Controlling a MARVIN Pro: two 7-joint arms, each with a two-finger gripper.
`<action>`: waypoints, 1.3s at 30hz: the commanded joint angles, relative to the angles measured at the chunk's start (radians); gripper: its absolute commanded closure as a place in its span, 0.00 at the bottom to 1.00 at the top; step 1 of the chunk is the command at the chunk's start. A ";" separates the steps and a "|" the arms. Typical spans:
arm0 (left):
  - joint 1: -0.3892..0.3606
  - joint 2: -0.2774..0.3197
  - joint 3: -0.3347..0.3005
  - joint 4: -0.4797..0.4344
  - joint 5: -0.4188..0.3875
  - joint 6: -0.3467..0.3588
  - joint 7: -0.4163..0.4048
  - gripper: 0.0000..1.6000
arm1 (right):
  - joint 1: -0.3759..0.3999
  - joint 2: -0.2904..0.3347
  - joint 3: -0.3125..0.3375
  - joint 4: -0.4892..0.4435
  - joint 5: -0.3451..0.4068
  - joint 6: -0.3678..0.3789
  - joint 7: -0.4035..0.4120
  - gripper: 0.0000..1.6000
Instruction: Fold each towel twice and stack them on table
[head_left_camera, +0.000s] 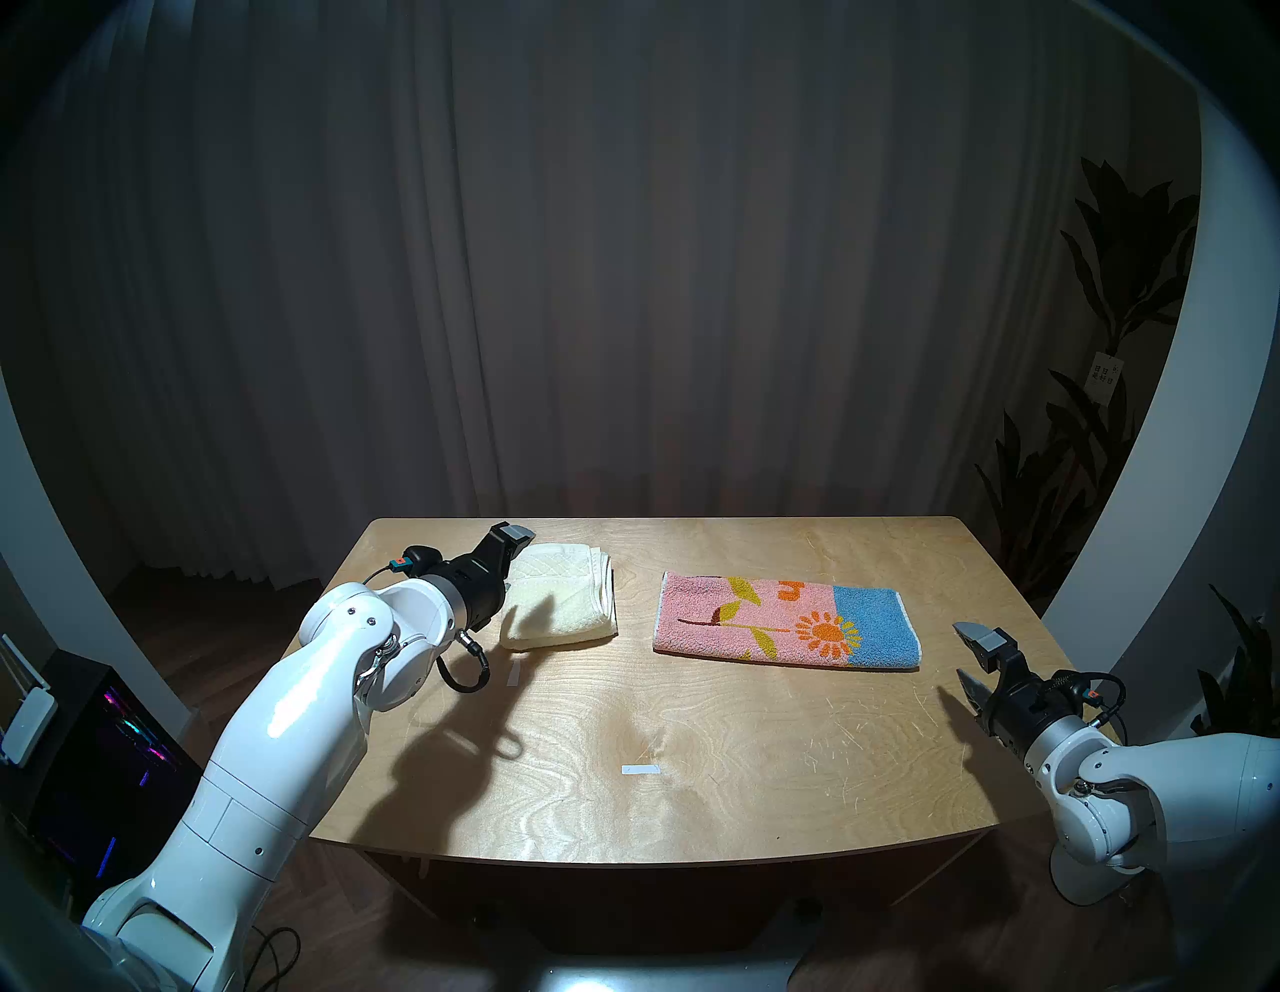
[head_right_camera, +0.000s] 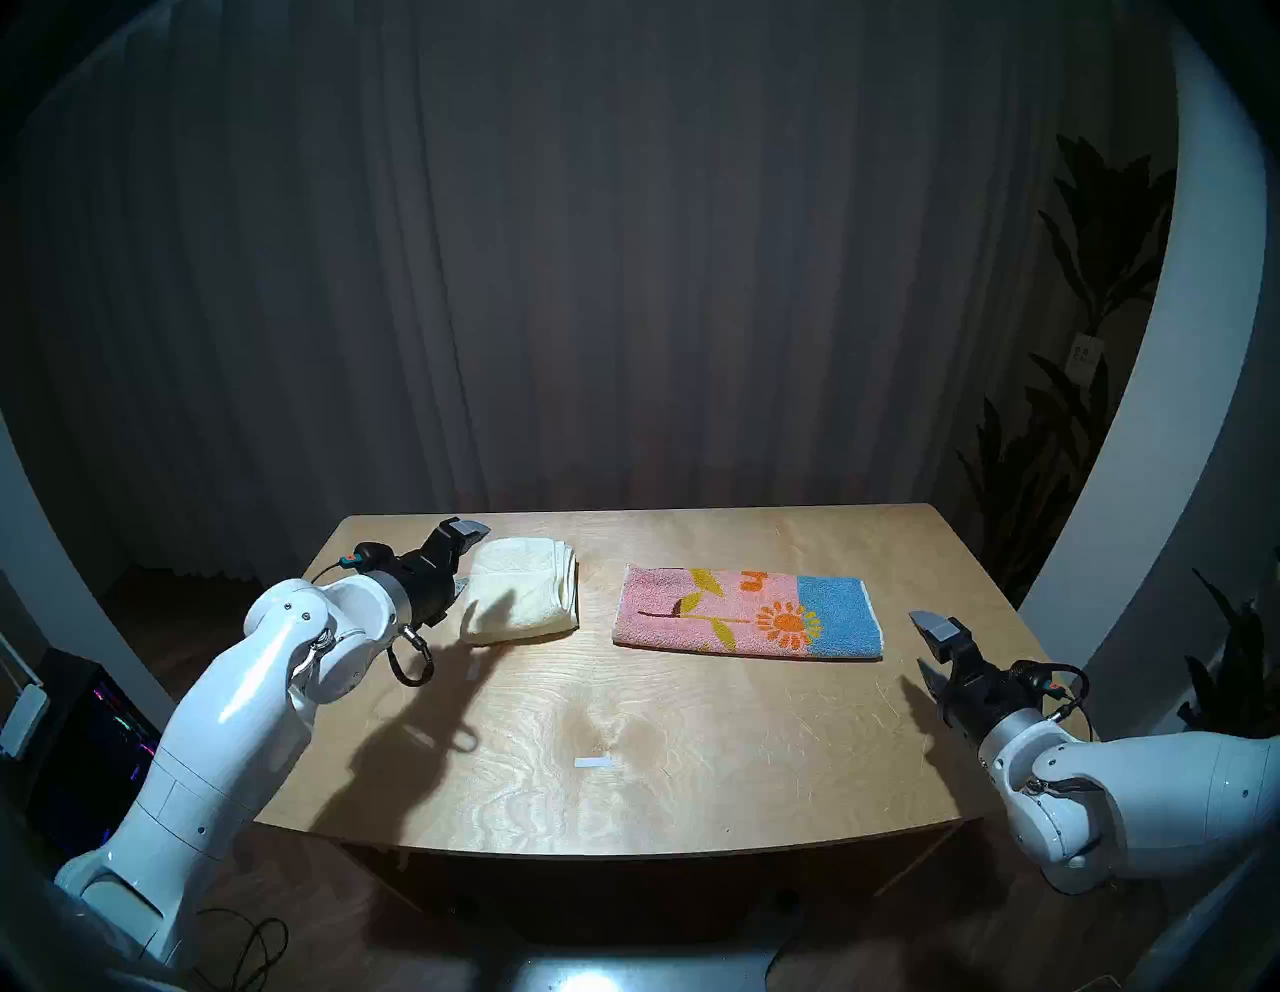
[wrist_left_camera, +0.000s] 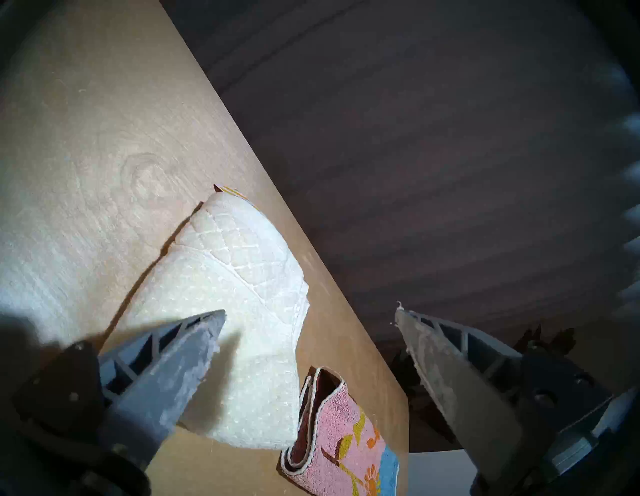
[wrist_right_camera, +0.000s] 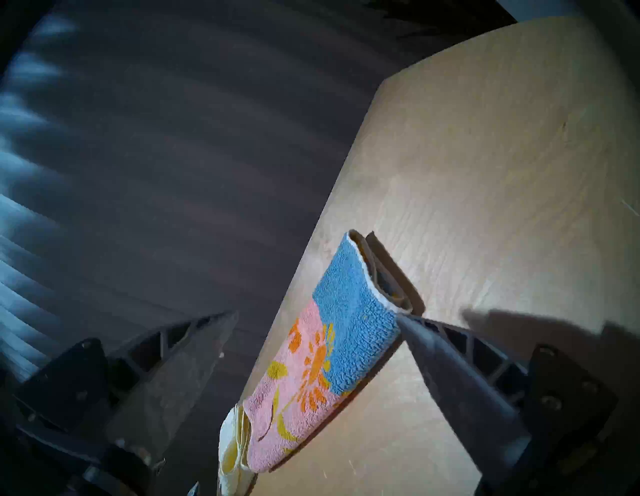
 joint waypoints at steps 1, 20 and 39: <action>0.021 0.010 -0.026 -0.041 0.004 -0.018 -0.039 0.00 | -0.013 0.001 0.020 -0.061 0.053 -0.107 0.003 0.00; 0.090 0.015 -0.036 -0.093 0.053 -0.078 -0.061 0.00 | 0.047 0.000 0.116 -0.078 0.011 -0.056 -0.289 0.00; 0.096 -0.009 -0.020 -0.102 0.119 -0.148 -0.044 0.00 | 0.004 0.001 0.192 -0.044 -0.137 0.254 -0.441 0.00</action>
